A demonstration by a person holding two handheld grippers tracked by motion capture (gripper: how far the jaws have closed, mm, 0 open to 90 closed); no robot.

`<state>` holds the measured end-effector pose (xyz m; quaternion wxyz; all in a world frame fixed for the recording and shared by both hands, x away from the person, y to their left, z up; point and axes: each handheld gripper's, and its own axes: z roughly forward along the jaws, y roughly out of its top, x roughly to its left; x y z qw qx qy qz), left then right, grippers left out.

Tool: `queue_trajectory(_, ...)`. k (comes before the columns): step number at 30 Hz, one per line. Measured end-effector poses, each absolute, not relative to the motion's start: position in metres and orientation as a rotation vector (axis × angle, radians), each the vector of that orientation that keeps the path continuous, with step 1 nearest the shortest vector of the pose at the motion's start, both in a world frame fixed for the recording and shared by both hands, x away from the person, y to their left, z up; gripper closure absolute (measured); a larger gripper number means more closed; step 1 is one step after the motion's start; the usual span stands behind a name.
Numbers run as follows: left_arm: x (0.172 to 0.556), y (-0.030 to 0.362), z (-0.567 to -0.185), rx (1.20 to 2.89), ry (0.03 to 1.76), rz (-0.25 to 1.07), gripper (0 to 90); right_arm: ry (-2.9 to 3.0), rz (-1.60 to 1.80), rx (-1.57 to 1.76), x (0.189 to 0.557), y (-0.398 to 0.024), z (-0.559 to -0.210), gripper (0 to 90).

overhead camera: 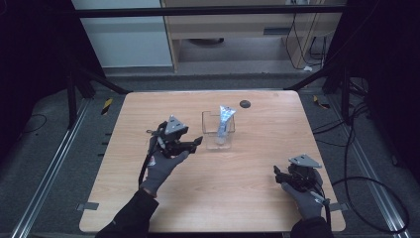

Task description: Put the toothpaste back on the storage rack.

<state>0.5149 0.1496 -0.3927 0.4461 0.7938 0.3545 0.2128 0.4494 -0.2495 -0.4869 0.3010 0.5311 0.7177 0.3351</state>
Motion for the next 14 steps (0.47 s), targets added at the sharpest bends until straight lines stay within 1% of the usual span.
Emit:
queue_trajectory(2, 0.506, 0.168, -0.407, 1.986, 0.914, 0.542, 32.3, 1.903, 0.889, 1.410, 0.449, -0.250, -0.487, 22.6)
queue_trajectory(3, 0.506, 0.168, -0.407, 1.986, 0.914, 0.542, 32.2, 1.902, 0.891, 1.414, 0.449, -0.250, -0.487, 22.3)
queue_trajectory(5, 0.500, 0.186, -0.423, 1.986, 0.971, 0.525, 31.6, 1.901, 0.885, 1.415, 0.449, -0.250, -0.488, 22.0)
queue_trajectory(6, 0.500, 0.186, -0.423, 1.986, 0.971, 0.525, 31.4, 1.901, 0.884, 1.415, 0.449, -0.250, -0.488, 21.9)
queue_trajectory(12, 0.488, 0.222, -0.451, 1.983, 1.095, 0.527, 30.7, 1.897, 0.886, 1.418, 0.449, -0.251, -0.488, 20.8)
queue_trajectory(14, 0.488, 0.228, -0.454, 1.978, 1.117, 0.536, 30.7, 1.897, 0.886, 1.417, 0.449, -0.251, -0.488, 20.6)
